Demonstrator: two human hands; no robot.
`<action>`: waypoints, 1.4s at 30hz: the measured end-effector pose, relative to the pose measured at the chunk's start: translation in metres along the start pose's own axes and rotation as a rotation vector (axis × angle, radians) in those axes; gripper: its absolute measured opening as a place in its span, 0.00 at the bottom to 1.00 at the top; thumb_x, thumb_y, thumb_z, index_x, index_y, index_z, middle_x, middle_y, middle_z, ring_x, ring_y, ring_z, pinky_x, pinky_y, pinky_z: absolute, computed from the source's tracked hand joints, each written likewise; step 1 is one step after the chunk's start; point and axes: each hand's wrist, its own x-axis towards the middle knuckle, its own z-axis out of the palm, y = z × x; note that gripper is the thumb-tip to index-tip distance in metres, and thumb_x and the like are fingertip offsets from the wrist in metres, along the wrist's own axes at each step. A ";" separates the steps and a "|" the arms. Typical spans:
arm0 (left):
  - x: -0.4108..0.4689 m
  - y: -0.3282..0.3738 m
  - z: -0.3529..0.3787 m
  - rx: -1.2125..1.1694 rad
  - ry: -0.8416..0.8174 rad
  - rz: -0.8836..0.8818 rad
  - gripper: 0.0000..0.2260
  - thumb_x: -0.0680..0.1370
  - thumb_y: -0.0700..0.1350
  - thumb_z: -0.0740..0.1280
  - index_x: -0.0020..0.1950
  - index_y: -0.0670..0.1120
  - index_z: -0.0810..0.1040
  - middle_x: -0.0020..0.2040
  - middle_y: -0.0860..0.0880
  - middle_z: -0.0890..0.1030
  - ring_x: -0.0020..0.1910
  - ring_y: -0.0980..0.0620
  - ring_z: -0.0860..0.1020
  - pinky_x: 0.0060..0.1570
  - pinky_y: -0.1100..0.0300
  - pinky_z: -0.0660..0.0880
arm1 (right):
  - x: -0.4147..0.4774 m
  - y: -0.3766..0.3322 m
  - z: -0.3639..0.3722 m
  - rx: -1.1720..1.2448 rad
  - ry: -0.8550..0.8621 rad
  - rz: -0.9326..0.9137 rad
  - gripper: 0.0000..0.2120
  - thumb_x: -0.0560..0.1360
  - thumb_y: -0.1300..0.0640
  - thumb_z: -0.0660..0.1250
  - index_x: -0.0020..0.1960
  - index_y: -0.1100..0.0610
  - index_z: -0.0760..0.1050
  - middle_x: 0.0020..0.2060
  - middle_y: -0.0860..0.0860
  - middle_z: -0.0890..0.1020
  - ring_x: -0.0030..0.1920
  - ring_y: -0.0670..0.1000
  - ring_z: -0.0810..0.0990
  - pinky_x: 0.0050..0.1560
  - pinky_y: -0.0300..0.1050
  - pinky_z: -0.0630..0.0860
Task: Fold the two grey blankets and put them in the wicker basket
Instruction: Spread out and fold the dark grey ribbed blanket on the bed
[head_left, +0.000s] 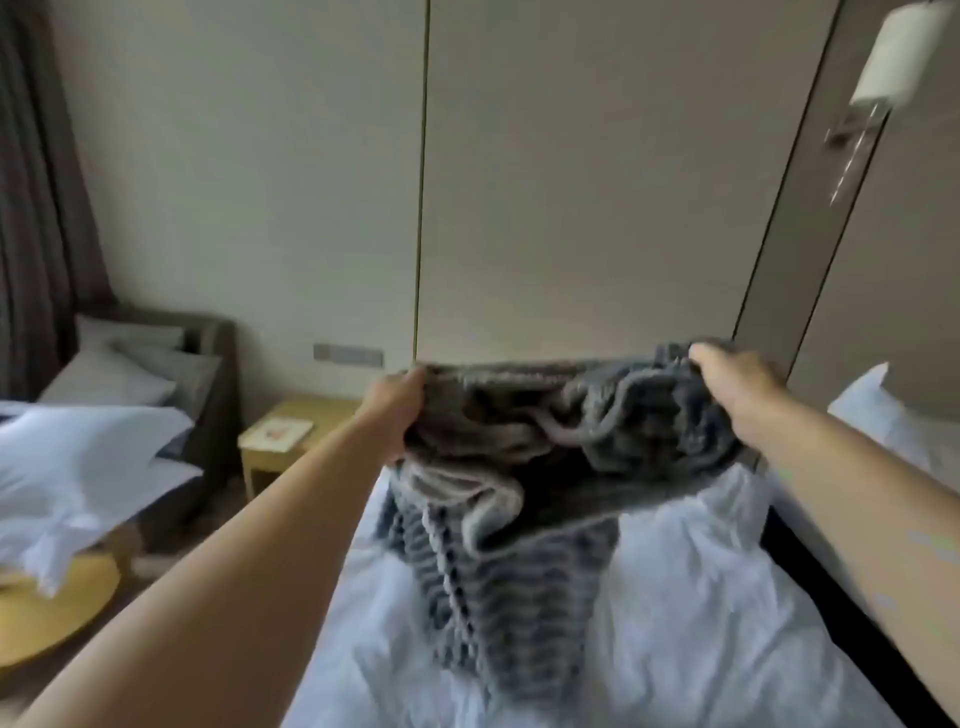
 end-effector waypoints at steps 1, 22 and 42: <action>-0.002 0.061 0.001 -0.027 0.063 0.116 0.08 0.77 0.48 0.66 0.47 0.43 0.80 0.47 0.40 0.82 0.41 0.45 0.81 0.41 0.54 0.79 | -0.001 -0.053 -0.045 0.035 0.300 -0.106 0.25 0.72 0.44 0.65 0.54 0.66 0.76 0.48 0.63 0.81 0.39 0.58 0.77 0.42 0.51 0.74; 0.002 0.059 -0.066 -0.149 0.600 0.425 0.13 0.81 0.40 0.55 0.59 0.43 0.77 0.57 0.38 0.79 0.53 0.42 0.78 0.53 0.56 0.72 | -0.045 0.051 -0.160 0.097 0.696 -0.196 0.19 0.77 0.46 0.63 0.38 0.62 0.71 0.34 0.60 0.75 0.36 0.58 0.72 0.36 0.47 0.65; -0.261 -0.427 -0.113 0.434 0.122 -0.672 0.04 0.73 0.37 0.72 0.43 0.36 0.82 0.38 0.37 0.83 0.33 0.40 0.82 0.34 0.51 0.81 | -0.296 0.458 0.117 -0.947 -0.991 0.525 0.05 0.75 0.57 0.67 0.45 0.58 0.73 0.40 0.52 0.73 0.42 0.51 0.75 0.41 0.40 0.72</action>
